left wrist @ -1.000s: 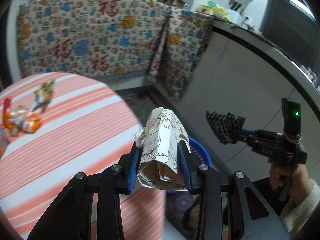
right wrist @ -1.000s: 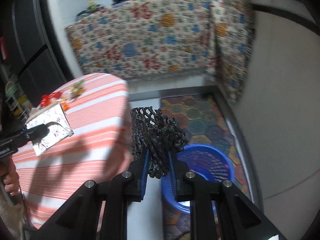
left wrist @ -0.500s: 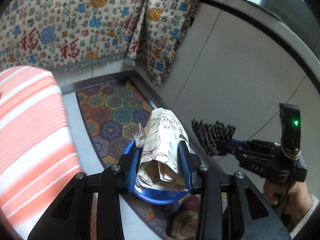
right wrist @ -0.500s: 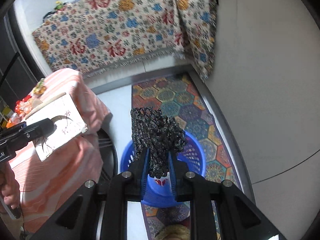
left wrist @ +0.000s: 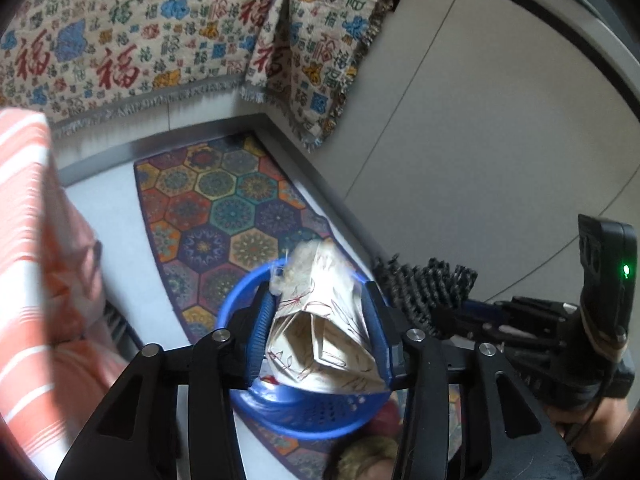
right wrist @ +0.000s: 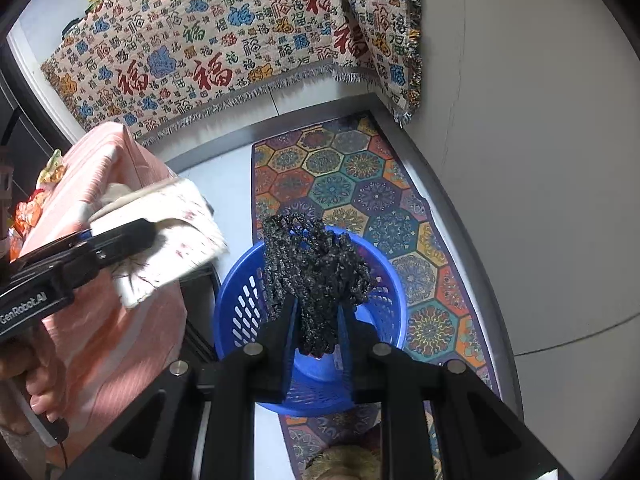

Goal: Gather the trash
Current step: 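Carry both items over the blue basket and open both tools to drop them, then move both tools back over the table toward the remaining wrappers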

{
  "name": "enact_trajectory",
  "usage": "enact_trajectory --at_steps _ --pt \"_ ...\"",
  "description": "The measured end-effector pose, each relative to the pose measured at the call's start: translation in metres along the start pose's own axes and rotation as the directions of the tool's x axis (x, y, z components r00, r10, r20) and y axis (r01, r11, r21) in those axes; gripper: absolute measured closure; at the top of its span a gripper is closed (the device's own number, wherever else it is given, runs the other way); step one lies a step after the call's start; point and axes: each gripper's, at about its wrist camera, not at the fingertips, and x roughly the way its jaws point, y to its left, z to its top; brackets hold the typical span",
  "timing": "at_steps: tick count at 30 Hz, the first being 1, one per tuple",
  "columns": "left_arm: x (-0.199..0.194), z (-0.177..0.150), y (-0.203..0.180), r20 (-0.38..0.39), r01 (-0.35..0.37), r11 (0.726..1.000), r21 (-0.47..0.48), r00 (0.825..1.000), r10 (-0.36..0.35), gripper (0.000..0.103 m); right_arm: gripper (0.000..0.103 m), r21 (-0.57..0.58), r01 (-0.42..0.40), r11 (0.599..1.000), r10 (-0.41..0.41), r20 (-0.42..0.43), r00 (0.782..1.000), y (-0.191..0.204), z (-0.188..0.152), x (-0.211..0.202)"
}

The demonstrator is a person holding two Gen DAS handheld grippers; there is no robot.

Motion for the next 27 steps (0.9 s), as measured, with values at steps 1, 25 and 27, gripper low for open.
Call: enact_trajectory --at_steps 1,25,27 --pt "0.005 0.001 0.002 -0.006 0.013 1.0 -0.01 1.0 -0.013 0.043 0.078 -0.01 -0.001 1.0 0.001 -0.005 1.0 0.0 0.0 0.004" --pt "-0.112 0.004 0.038 0.154 -0.005 0.998 -0.061 0.988 0.015 0.02 0.04 -0.076 0.054 0.996 -0.049 0.071 0.996 0.025 0.013 -0.003" --pt "-0.129 -0.004 0.049 0.157 -0.017 0.998 -0.062 0.987 0.026 0.018 0.04 -0.07 0.057 0.996 -0.05 0.103 0.993 0.03 0.015 -0.011"
